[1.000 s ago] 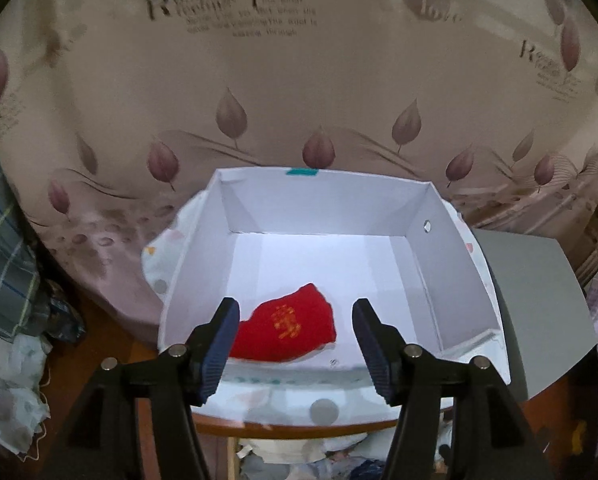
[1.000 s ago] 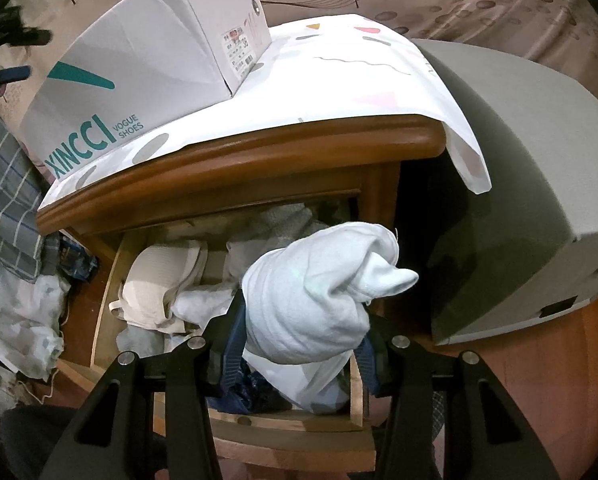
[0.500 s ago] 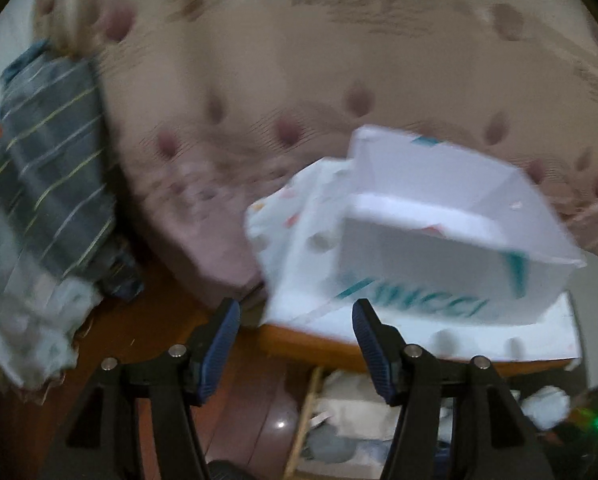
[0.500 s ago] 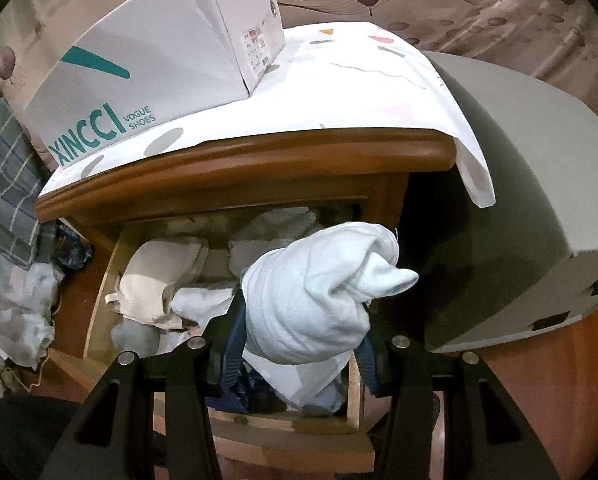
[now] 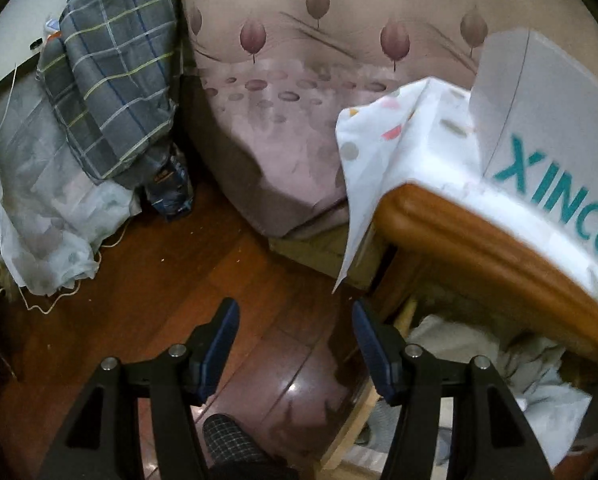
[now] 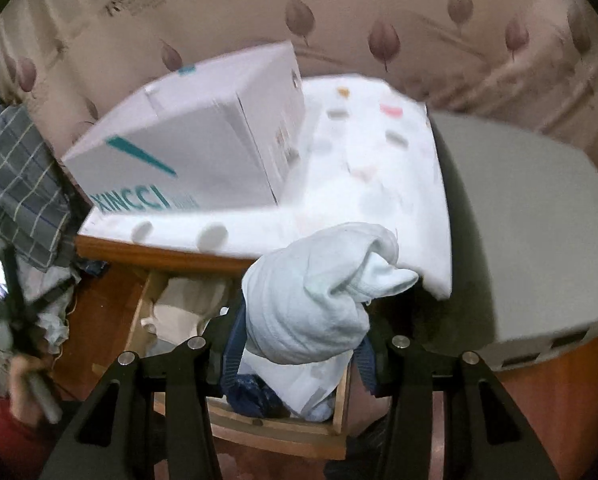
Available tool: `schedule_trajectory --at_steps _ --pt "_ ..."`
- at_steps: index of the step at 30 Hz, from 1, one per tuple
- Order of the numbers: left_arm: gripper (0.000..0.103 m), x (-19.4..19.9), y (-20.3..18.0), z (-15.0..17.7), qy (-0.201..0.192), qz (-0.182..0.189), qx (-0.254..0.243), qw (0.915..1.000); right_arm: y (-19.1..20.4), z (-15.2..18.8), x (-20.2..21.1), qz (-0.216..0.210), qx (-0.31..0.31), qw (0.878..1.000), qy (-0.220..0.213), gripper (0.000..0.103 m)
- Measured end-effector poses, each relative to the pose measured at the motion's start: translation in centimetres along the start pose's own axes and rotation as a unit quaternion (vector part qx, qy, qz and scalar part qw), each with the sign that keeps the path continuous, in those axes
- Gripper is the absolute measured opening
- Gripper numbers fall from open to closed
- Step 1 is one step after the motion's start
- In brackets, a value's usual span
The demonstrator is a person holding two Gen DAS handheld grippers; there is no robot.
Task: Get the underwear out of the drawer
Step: 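Carry the white underwear into the white box with the right tool while the left tool withdraws toward the drawer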
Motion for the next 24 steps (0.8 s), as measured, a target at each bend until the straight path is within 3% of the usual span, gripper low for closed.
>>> schedule_trajectory --at_steps 7,12,18,24 --pt "0.06 -0.3 0.6 -0.1 -0.004 -0.01 0.007 0.9999 3.4 -7.5 3.6 -0.008 0.036 0.998 -0.047 0.044" --pt "0.06 -0.1 0.3 -0.2 -0.006 -0.011 0.002 0.9999 6.9 -13.4 3.7 -0.019 0.048 0.996 -0.073 0.044" --pt "0.06 -0.4 0.8 -0.4 -0.002 -0.009 0.017 0.9998 10.7 -17.8 -1.1 -0.013 0.068 0.997 -0.046 0.045" --pt "0.06 -0.6 1.4 -0.6 0.001 -0.007 0.029 0.9996 11.9 -17.4 -7.6 0.004 0.077 0.997 0.017 0.046"
Point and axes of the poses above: each gripper's, at about its wrist camera, not at the fingertips, and x roughly against the way its jaws point, y to its left, z to its underside, the point moved 6 cm from there along -x, roughly the way its jaws point, and after that the axes turned 4 degrees about -x, right-handed, at the moved point
